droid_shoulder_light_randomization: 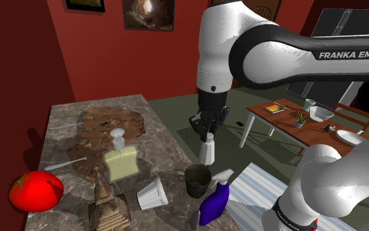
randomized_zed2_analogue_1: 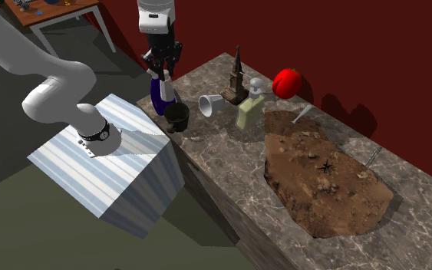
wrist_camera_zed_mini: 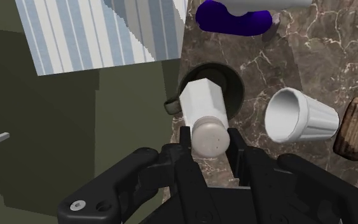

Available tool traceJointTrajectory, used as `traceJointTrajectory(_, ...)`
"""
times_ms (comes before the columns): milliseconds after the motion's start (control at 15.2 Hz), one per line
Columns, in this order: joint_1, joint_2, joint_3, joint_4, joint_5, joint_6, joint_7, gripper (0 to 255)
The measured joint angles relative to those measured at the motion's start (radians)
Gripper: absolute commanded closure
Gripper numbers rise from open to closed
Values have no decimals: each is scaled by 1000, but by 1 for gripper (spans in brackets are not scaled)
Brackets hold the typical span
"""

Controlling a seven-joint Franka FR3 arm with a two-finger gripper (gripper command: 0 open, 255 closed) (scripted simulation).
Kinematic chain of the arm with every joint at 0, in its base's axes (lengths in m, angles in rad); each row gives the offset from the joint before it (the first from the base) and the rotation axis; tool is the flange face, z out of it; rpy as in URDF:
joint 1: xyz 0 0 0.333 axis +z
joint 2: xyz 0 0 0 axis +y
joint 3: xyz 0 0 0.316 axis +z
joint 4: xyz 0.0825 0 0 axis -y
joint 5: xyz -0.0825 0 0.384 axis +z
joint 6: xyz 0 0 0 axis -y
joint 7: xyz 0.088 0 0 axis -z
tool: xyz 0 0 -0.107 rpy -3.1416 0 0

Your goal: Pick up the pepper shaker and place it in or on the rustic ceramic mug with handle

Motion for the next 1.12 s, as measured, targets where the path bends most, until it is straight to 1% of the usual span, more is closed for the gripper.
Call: traceJointTrajectory(1122,11,9,31,-209,22,219,8,255)
